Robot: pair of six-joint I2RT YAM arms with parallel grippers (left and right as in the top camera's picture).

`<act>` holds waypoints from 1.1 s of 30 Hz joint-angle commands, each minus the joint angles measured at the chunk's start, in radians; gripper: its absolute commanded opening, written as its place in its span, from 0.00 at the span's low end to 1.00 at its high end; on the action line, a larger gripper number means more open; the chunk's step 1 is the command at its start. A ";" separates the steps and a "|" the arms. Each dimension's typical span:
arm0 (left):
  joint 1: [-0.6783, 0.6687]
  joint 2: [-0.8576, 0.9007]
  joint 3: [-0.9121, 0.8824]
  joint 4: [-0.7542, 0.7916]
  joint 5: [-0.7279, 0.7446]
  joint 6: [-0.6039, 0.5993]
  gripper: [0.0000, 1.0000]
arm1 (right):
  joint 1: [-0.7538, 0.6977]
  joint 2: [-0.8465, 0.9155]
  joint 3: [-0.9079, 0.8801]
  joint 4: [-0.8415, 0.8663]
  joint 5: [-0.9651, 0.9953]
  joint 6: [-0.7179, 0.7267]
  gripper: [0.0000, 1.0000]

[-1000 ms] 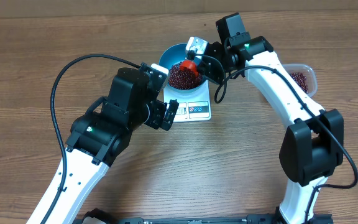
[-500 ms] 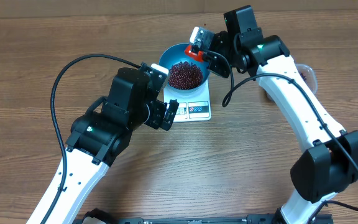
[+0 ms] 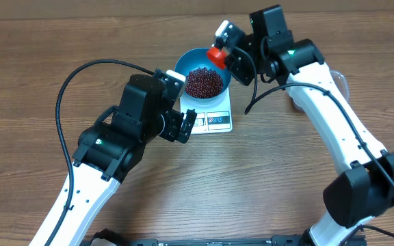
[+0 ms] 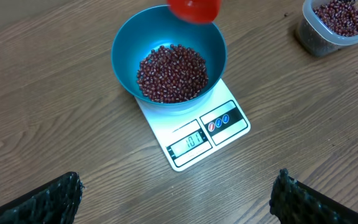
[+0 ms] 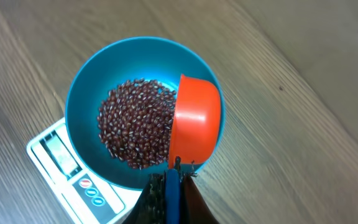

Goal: Scoop item into bowl and weigh 150g on scale
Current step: 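Move the empty scoop with the right gripper back to the bean tub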

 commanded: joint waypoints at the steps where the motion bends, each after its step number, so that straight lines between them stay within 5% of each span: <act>1: -0.004 0.003 -0.007 0.000 -0.011 -0.006 1.00 | -0.032 -0.097 0.029 0.005 0.121 0.219 0.04; 12: -0.004 0.003 -0.007 0.000 -0.011 -0.006 1.00 | -0.183 -0.160 0.029 -0.115 0.375 0.335 0.04; 33: -0.004 0.003 -0.007 0.000 -0.011 -0.006 1.00 | -0.443 -0.111 -0.033 -0.327 0.332 0.433 0.04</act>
